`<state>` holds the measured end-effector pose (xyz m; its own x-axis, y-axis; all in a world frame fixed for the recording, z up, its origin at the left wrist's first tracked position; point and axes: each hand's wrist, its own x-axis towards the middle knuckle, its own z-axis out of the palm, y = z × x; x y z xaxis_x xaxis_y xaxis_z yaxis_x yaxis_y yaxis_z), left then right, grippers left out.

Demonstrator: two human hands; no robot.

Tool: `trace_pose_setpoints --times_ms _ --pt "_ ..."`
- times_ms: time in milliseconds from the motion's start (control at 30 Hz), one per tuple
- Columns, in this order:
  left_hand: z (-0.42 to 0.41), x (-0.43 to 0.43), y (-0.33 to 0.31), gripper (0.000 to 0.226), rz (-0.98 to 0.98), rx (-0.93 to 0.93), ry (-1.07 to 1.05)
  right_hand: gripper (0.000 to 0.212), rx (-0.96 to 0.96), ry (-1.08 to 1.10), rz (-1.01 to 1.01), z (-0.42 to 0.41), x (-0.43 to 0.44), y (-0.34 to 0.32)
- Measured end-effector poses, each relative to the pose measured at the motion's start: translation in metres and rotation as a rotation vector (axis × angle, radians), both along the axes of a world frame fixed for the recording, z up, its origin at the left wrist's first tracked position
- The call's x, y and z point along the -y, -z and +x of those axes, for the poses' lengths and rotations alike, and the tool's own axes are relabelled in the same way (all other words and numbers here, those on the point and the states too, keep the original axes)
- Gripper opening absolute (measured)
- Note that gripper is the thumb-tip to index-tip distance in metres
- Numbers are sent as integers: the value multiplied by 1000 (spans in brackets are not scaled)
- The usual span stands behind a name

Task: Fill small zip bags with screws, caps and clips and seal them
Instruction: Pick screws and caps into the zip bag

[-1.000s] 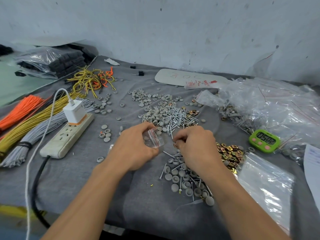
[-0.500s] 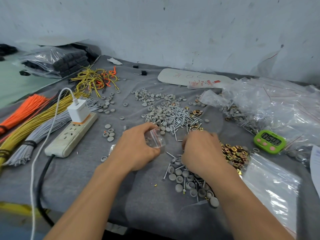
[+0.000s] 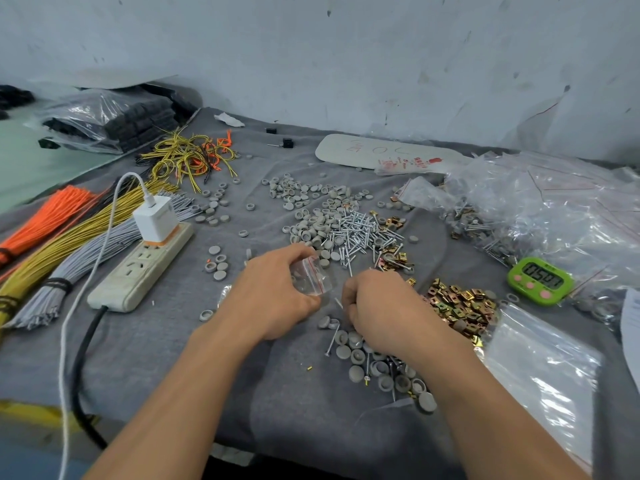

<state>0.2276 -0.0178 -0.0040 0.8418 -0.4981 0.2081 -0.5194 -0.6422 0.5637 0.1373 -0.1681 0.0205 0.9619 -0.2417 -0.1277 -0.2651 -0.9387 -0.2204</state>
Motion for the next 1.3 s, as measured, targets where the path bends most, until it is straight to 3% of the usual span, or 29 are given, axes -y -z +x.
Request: trace_pose_setpoints --times_ms 133,233,333,467,533,733,833,1067,1200,1300 --pt "-1 1 -1 58 9 -4 -4 21 51 42 -99 -1 1 2" --pt "-2 1 -2 57 12 8 -1 23 107 97 -42 1 4 1" --pt "-2 1 -2 55 13 19 8 29 293 179 181 1 10 -1" --pt "-3 2 -3 47 -23 -15 30 41 587 132 685 -5 2 -7" --pt "-5 5 -5 46 -49 -17 53 39 657 117 798 -6 -4 -8" --pt "-14 13 -8 34 -53 -53 156 27 684 55 727 -1 -14 -5" --pt "-15 12 -11 45 -71 -55 163 26 665 -53 702 2 -15 -4" --pt "-17 8 -12 39 -131 -73 167 36 485 -182 507 3 -11 -1" --pt "-14 7 -10 35 -168 -42 107 40 685 2 739 3 -7 -5" --pt "-12 3 -10 37 -258 10 -9 33 707 227 605 4 7 -5"
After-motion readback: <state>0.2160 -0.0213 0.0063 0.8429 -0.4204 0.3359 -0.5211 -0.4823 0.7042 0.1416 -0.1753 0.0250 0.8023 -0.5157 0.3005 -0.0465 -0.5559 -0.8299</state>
